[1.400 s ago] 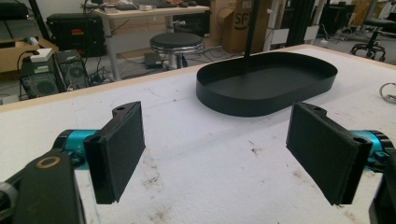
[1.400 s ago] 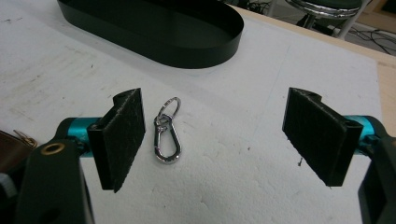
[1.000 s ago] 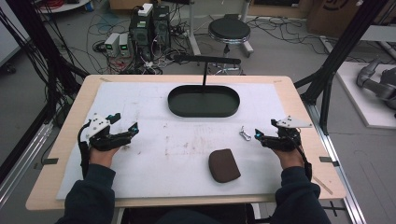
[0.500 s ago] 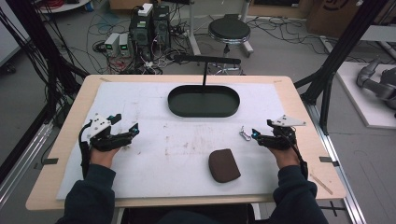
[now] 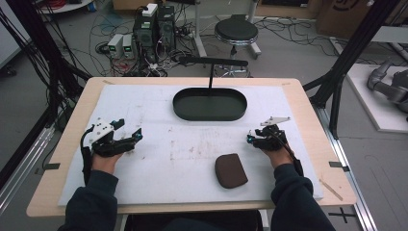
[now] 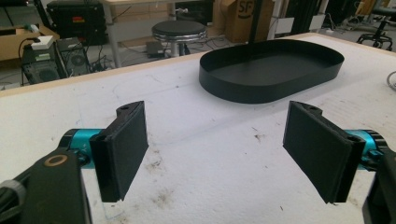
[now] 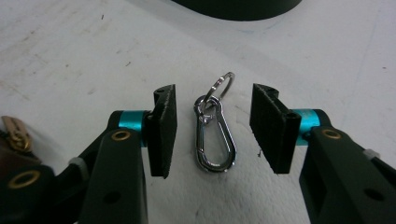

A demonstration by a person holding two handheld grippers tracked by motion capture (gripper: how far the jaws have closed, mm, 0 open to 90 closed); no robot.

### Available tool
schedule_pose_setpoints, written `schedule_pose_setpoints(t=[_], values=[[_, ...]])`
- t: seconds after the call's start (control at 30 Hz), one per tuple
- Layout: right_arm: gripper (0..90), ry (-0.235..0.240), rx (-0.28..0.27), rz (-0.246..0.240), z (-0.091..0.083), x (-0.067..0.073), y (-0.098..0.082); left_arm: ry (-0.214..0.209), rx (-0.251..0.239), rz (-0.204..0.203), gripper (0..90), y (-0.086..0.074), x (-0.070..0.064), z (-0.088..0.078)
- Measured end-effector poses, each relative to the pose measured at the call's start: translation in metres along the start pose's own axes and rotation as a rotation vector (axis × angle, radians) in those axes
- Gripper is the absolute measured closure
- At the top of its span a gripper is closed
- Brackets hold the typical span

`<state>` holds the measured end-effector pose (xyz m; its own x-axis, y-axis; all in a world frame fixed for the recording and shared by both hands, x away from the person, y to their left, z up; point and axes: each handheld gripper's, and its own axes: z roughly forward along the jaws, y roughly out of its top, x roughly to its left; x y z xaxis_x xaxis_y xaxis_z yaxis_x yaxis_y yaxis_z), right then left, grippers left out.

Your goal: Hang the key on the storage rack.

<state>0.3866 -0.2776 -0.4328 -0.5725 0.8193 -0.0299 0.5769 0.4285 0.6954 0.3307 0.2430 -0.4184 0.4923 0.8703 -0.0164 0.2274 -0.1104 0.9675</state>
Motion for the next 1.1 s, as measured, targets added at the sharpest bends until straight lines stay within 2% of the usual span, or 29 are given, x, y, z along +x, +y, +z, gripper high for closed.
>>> schedule_pose_setpoints(t=[0.1, 0.13, 0.17, 0.23, 0.37, 0.63, 0.77, 1.0, 1.1], values=[[69.0, -0.016, 0.023, -0.015, 0.0057, 0.0009, 0.0034, 0.000, 0.001, -0.003, 21.9, -0.0004, 0.0007, 0.0000], [69.0, -0.016, 0.023, -0.015, 0.0057, 0.0009, 0.0034, 0.000, 0.001, -0.003, 21.9, -0.0004, 0.0007, 0.0000], [75.3, -0.016, 0.033, -0.012, 0.0056, -0.0003, 0.0031, -0.003, 0.002, -0.003, 21.9, -0.0007, 0.0009, 0.0001], [77.0, -0.017, 0.036, -0.011, 0.0046, -0.0012, 0.0027, -0.003, 0.004, -0.005, 21.9, -0.0008, 0.0008, 0.0004], [88.2, -0.015, 0.057, -0.019, 0.0013, -0.0041, 0.0006, -0.003, 0.005, -0.003, 21.9, -0.0008, -0.0006, 0.0006], [88.0, -0.025, 0.065, -0.064, 0.0033, -0.0009, 0.0023, 0.000, 0.006, -0.007, 21.9, -0.0010, 0.0003, 0.0005], [86.8, -0.031, 0.070, -0.068, 0.0039, -0.0014, 0.0047, -0.001, 0.008, -0.008, 21.9, -0.0013, 0.0003, 0.0012], [89.9, -0.037, 0.104, -0.090, 0.0048, 0.0012, 0.0091, 0.000, 0.009, -0.013, 21.9, -0.0015, 0.0008, 0.0011], [90.0, -0.035, 0.090, -0.095, 0.0029, 0.0024, 0.0098, 0.003, 0.011, -0.014, 21.8, -0.0015, 0.0013, 0.0006]])
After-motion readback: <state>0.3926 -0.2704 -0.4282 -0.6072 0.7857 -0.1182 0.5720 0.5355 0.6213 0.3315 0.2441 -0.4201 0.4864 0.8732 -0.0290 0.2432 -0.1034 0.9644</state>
